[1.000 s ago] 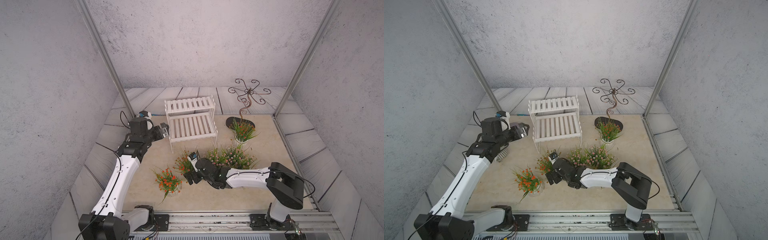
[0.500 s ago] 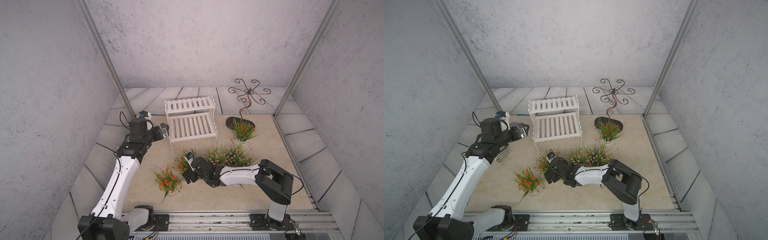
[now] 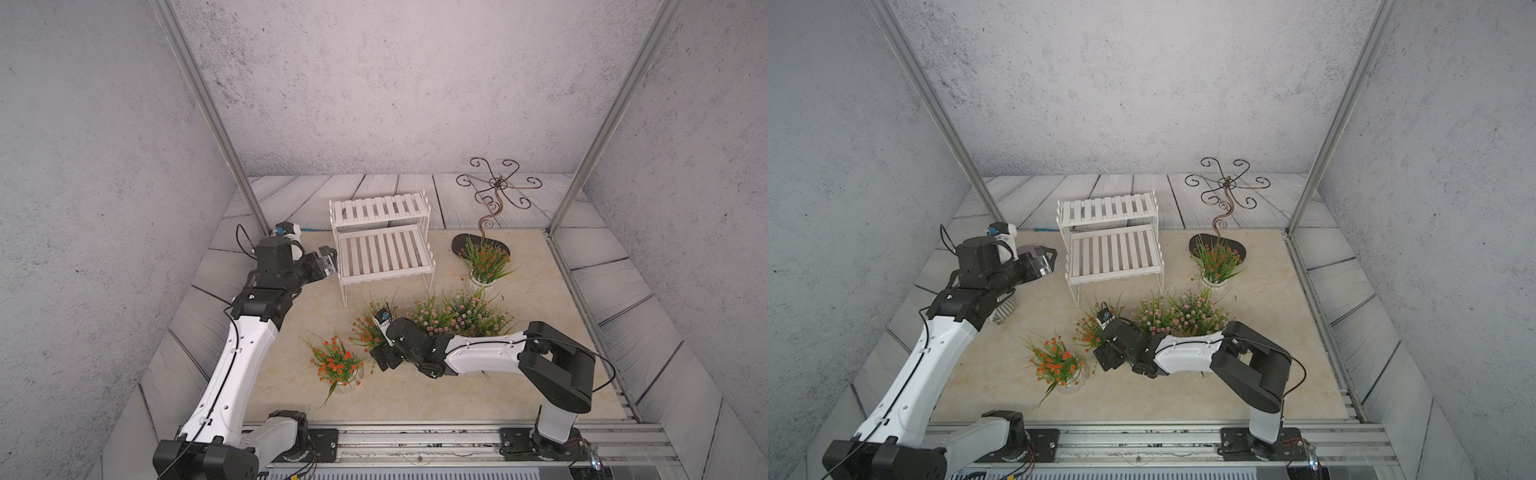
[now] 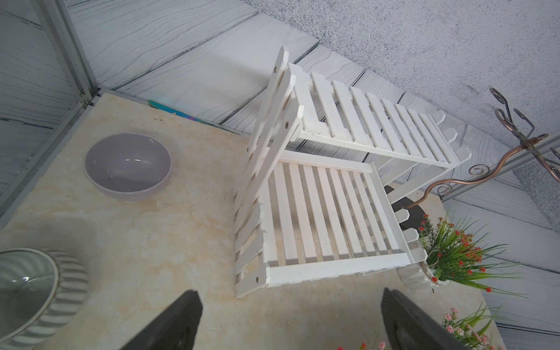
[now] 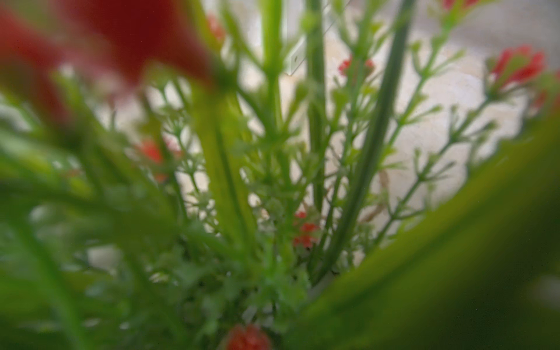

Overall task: Place the baby's breath potted plants on the rack by color
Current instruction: Pick up the baby's breath potted plant from the center of the board, then place the baby's breath potted plant on the rack.

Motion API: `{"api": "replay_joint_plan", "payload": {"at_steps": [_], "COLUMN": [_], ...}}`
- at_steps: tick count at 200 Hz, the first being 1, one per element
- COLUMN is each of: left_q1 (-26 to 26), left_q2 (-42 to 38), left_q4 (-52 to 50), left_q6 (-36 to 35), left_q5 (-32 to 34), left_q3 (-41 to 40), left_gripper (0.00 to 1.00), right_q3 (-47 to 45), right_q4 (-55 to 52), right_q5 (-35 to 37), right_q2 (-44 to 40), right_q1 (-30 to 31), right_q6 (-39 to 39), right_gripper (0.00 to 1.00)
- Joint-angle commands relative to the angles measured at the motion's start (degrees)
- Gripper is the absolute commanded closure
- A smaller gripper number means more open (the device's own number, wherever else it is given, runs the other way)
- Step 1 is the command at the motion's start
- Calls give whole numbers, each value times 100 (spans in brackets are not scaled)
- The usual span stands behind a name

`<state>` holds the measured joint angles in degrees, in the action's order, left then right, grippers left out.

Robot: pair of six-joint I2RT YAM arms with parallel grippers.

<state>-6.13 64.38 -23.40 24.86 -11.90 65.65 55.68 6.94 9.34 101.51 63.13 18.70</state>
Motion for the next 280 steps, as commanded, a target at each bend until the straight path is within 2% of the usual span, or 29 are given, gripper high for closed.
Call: {"api": "replay_joint_plan", "payload": {"at_steps": [1,23,56,94,163,212,234,249,280], "left_q1": [26,26,29,33,36,34,23,-20,-181], "left_q2": [-109,-113,-191,-325,-417,-422,-368,-338,-308], "left_q4": [12,-113,-277,-394,-440,-394,-364,-337,-291], "left_q6": [-51,-44,-58,-130,-160,-147,-85,-67,-78], "left_q5": [10,6,7,79,92,13,-64,-92,-7], "left_q3": [-27,11,78,10,-170,-307,-318,-316,-342], "left_gripper": [3,3,3,3,3,4,4,5,5], "right_q3": [85,332,810,2043,5182,8358,9472,9620,8986], "right_q4": [-101,-456,-879,-1697,-3222,-4606,-4940,-4818,-4014], "right_q5": [83,76,-337,-838,-1643,-1762,-1737,-1648,-1601], "right_q2": [-800,-1083,-1357,-1263,365,1916,2537,2649,2411], "right_q1": [-20,-37,-360,-869,-1699,-2299,-2590,-2762,-3070], "right_q6": [-102,-150,-24,-256,-936,-1252,-1353,-1464,-1659], "right_gripper": [15,15,15,15,15,15,15,15,14]}}
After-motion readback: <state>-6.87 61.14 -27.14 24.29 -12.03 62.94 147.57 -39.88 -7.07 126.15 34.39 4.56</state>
